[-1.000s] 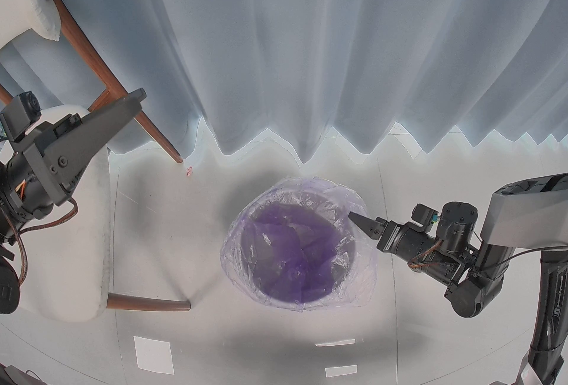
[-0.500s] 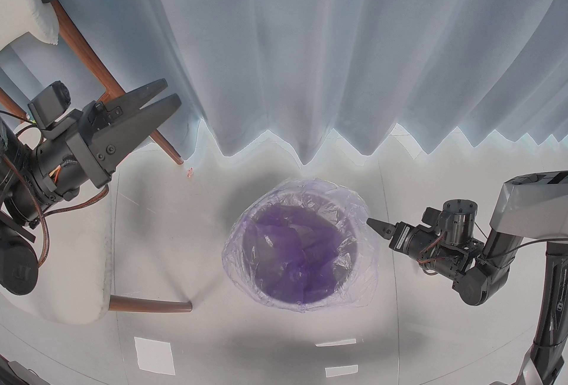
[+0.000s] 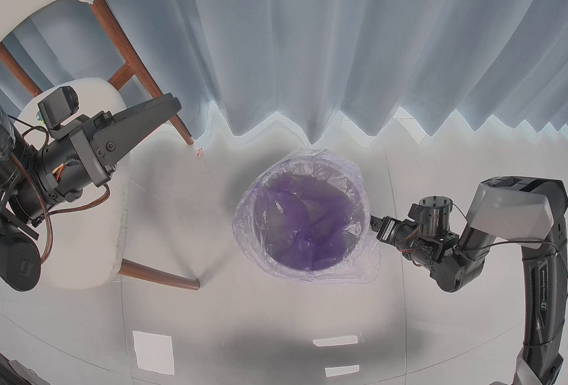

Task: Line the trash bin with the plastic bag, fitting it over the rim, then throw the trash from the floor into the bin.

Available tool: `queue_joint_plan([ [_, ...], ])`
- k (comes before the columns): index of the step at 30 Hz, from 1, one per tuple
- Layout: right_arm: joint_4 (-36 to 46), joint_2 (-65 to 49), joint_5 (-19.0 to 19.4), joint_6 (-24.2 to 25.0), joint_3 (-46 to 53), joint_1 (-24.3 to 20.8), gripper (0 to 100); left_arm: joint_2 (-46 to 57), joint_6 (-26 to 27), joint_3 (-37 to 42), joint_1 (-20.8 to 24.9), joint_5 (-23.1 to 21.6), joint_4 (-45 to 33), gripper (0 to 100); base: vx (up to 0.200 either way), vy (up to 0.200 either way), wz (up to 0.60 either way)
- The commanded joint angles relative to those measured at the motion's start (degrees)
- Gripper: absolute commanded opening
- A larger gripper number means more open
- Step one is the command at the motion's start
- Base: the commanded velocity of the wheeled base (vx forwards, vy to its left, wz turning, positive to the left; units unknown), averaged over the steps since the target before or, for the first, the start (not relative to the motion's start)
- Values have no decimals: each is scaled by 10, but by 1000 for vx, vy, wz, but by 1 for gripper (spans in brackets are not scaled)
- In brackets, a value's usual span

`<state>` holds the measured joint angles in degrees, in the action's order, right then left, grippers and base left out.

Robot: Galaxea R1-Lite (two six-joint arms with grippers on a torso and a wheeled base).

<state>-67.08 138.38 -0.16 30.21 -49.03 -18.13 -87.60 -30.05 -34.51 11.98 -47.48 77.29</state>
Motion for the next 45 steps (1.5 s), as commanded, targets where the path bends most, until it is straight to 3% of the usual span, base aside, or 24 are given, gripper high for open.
queue_joint_plan([
  [1,23,25,-1,-2,-26,0,100,-4,-1,1,-9,-4,1,100,0,-200,0],
  [14,61,-2,-11,-36,-42,26,100,-4,-3,1,-22,-18,0,100,0,-200,0],
  [21,64,22,-12,-52,-45,-14,100,-4,-3,0,-24,-18,-1,100,0,-200,0],
  [25,75,88,-20,-102,-87,-33,100,-5,-3,-6,-45,-18,2,100,0,-200,0],
  [31,178,82,-22,-113,-156,-32,100,-4,-4,-14,-62,-13,8,100,0,-100,0],
  [39,309,84,-20,-113,-223,-26,100,-6,-91,-68,-100,-13,19,100,0,0,0],
  [41,374,83,-20,-110,-255,-26,100,-8,-146,-69,-113,-19,32,100,-100,-100,0],
  [45,391,95,-24,-107,-294,-26,100,-8,-189,-64,-135,-40,61,100,-200,-200,0],
])
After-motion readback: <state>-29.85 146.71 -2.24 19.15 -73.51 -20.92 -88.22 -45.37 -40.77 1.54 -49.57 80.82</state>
